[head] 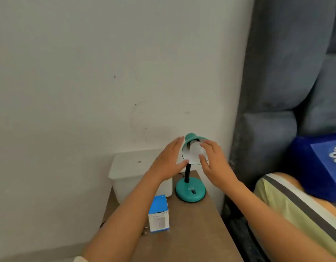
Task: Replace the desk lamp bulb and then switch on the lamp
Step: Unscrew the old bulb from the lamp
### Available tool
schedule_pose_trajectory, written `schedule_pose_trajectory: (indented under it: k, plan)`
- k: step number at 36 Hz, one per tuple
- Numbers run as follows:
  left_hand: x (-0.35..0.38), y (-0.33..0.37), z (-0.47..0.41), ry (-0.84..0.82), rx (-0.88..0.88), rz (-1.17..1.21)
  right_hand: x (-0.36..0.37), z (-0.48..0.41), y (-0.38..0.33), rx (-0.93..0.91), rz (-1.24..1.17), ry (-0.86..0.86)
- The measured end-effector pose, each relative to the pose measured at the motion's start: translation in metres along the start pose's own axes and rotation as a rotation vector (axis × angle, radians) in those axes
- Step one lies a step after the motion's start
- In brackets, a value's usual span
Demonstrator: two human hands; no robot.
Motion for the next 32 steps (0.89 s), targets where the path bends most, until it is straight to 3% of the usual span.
schedule_pose_trajectory:
  k: [4, 12, 18, 21, 26, 28, 31, 32]
  plan:
    - [0.029, -0.006, -0.010, -0.084, -0.029, 0.052, 0.006, -0.001, 0.019, 0.073, -0.066, -0.008]
    - [0.064, -0.026, -0.043, -0.084, 0.008, 0.186, 0.029, -0.031, 0.060, 0.395, -0.310, -0.025]
    - [0.073, -0.030, -0.058, -0.018, 0.081, 0.225, 0.053, -0.043, 0.084, 0.815, -0.805, -0.095]
    - [0.072, -0.032, -0.060, 0.024, 0.105, 0.240, 0.052, -0.048, 0.083, 0.817, -0.873, -0.124]
    - [0.073, -0.031, -0.060, 0.060, 0.143, 0.258, 0.036, -0.054, 0.085, 0.620, -0.396, 0.009]
    - [0.073, -0.032, -0.060, 0.078, 0.145, 0.271, 0.044, -0.051, 0.086, 0.638, -0.540, 0.030]
    - [0.072, -0.033, -0.059, 0.083, 0.144, 0.273, 0.061, -0.045, 0.085, 0.767, -0.999, 0.023]
    - [0.072, -0.033, -0.059, 0.081, 0.143, 0.275, 0.062, -0.046, 0.087, 0.751, -0.988, 0.040]
Point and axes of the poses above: each hand's wrist, its own z-axis away from the middle knuckle, its own x-axis out of the palm, y = z × x, the point moved 7 cm from there along -z, towards the middle knuckle, and after that the axes turned 12 degrees about -z, right-handed, at the moved point
